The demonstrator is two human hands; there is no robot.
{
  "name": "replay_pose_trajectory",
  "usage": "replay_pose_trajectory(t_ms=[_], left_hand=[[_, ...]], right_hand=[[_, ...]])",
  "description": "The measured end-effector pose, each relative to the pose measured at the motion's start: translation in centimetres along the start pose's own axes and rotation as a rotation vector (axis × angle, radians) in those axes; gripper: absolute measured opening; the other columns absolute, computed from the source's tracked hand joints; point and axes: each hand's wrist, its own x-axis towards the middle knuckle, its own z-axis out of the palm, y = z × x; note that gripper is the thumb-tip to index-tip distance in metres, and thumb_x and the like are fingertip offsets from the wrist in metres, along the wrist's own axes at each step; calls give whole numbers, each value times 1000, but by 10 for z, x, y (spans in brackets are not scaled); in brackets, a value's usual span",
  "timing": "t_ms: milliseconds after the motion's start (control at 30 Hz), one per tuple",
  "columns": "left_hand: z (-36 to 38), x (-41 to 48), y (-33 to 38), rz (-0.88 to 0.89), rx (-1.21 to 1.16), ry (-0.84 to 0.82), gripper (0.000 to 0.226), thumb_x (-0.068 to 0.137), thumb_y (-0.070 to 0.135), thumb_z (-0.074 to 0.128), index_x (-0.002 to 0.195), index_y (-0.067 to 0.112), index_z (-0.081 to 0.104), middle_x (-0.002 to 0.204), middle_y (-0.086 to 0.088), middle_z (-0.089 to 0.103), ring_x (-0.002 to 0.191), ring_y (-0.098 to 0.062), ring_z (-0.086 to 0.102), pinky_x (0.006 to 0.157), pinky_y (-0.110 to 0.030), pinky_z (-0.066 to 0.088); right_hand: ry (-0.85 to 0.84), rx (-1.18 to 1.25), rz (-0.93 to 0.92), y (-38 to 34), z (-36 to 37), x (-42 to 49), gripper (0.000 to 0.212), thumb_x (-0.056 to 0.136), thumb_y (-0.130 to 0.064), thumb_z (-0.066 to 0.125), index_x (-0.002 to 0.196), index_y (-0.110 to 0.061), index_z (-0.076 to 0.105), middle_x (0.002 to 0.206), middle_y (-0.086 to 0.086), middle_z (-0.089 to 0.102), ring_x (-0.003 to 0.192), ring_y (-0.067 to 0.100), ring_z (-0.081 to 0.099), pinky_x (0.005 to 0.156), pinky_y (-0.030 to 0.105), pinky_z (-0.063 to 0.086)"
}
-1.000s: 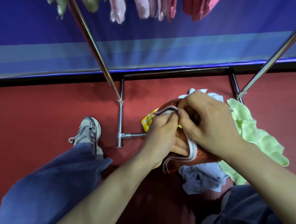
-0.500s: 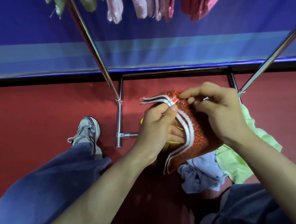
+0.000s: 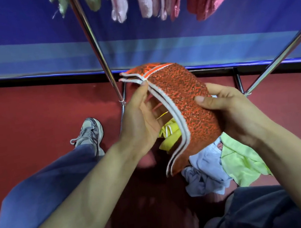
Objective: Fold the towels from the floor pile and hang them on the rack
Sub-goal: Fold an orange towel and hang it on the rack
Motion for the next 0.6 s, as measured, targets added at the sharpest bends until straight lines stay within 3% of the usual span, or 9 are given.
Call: replay_pose_trajectory(t_ms=[133, 233, 300, 433, 533, 600], left_hand=[[0, -7, -7, -245, -75, -162, 68, 93, 50, 48, 143, 5, 53, 130, -16, 64, 113, -31, 64, 97, -42, 53], [-2, -10, -16, -357, 22, -381, 67, 89, 48, 54, 144, 10, 52, 142, -17, 57, 128, -36, 56, 109, -54, 42], [-4, -9, -20, -348, 133, -444, 61, 84, 31, 58, 142, 12, 53, 138, -15, 58, 120, -36, 59, 105, -56, 44], [-4, -9, -24, -276, 217, -507, 75, 75, 2, 46, 148, 17, 44, 133, -15, 60, 114, -37, 58, 104, -64, 41], [-3, -6, -28, -181, 226, -401, 73, 73, -3, 45, 142, 22, 49, 114, -14, 63, 99, -34, 58, 88, -51, 53], [-5, -4, -32, -110, 235, -366, 65, 79, -2, 46, 138, 25, 51, 106, -12, 63, 96, -31, 59, 83, -46, 52]], right_hand=[[-11, 69, -87, -2, -1, 1, 39, 85, -5, 58, 123, 3, 62, 110, 18, 69, 91, 25, 67, 83, 29, 57], [74, -34, -129, 1, -3, 3, 31, 88, -4, 59, 118, -1, 66, 105, 14, 72, 89, 22, 68, 80, 28, 56], [179, -177, -175, 4, -5, 4, 21, 91, -2, 61, 110, -4, 70, 98, 11, 75, 85, 19, 68, 78, 27, 55], [421, -461, -283, 8, -11, 8, 19, 88, -9, 72, 106, -15, 72, 82, -5, 70, 71, 6, 62, 74, 25, 51], [647, -806, -443, 8, -12, 5, 16, 84, -18, 73, 97, -23, 66, 74, -11, 59, 61, 7, 54, 70, 30, 48], [627, -852, -530, 8, -8, 1, 11, 83, -19, 71, 86, -21, 60, 68, -5, 57, 58, 12, 50, 65, 34, 45]])
